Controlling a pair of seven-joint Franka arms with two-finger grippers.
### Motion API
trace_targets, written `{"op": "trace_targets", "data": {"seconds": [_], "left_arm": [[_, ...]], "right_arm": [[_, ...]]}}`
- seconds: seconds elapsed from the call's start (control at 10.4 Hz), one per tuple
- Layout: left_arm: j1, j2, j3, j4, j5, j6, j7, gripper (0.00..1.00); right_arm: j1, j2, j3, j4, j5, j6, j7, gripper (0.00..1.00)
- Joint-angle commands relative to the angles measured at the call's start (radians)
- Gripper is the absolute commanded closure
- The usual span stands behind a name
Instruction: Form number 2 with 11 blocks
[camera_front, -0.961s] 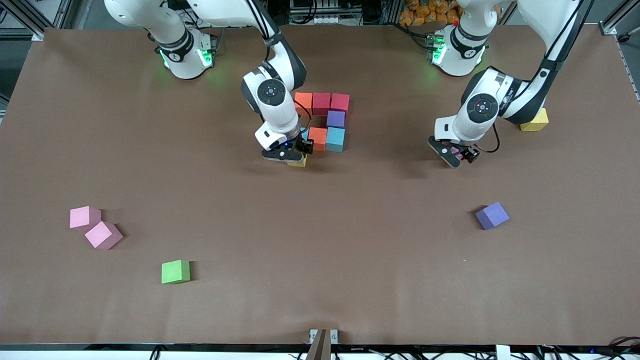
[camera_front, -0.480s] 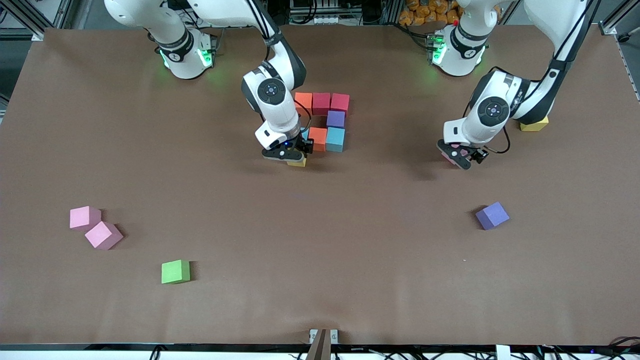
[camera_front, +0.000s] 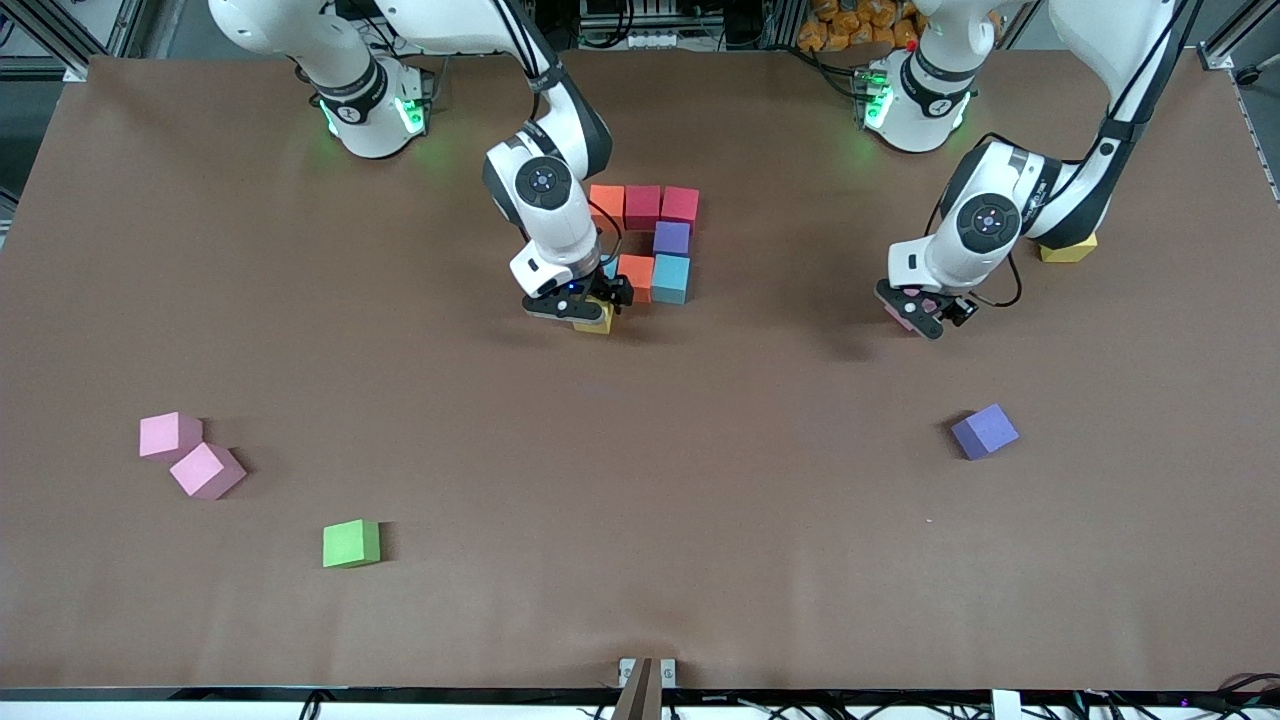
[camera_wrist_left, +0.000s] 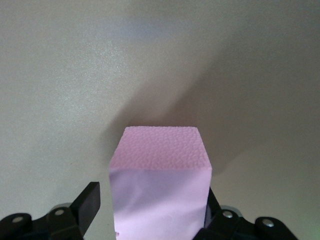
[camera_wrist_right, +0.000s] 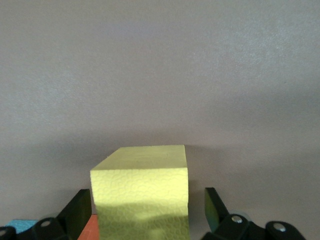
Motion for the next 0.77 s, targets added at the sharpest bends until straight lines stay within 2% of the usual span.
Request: {"op": "trace_targets", "data": {"seconds": [0.0, 0.19, 0.38, 0.58, 0.67], "left_arm": [[-0.001, -0.018, 0.003, -0.013, 0.011, 0.019, -0.001, 0.22], [-0.001, -0.025, 0.003, -0.011, 0.010, 0.015, -0.004, 0.33], [-0.002, -0.034, 0.000, 0.002, 0.007, 0.015, -0.002, 0.60], [-0.051, -0.041, -0.004, 0.065, -0.108, 0.011, -0.002, 0.62], [-0.071, -0.037, -0.008, 0.097, -0.204, 0.011, -0.004, 0.62]], "right_arm": [[-0.041, -0.076, 0.001, -0.021, -0.015, -0.027, 0.009, 0.00], [-0.078, -0.108, -0.002, -0.005, -0.015, -0.085, -0.020, 0.00], [-0.138, -0.142, -0.030, 0.018, -0.015, -0.165, -0.185, 0.00], [-0.204, -0.148, -0.099, 0.036, -0.015, -0.193, -0.449, 0.00], [-0.263, -0.142, -0.101, 0.051, -0.015, -0.193, -0.549, 0.00]]}}
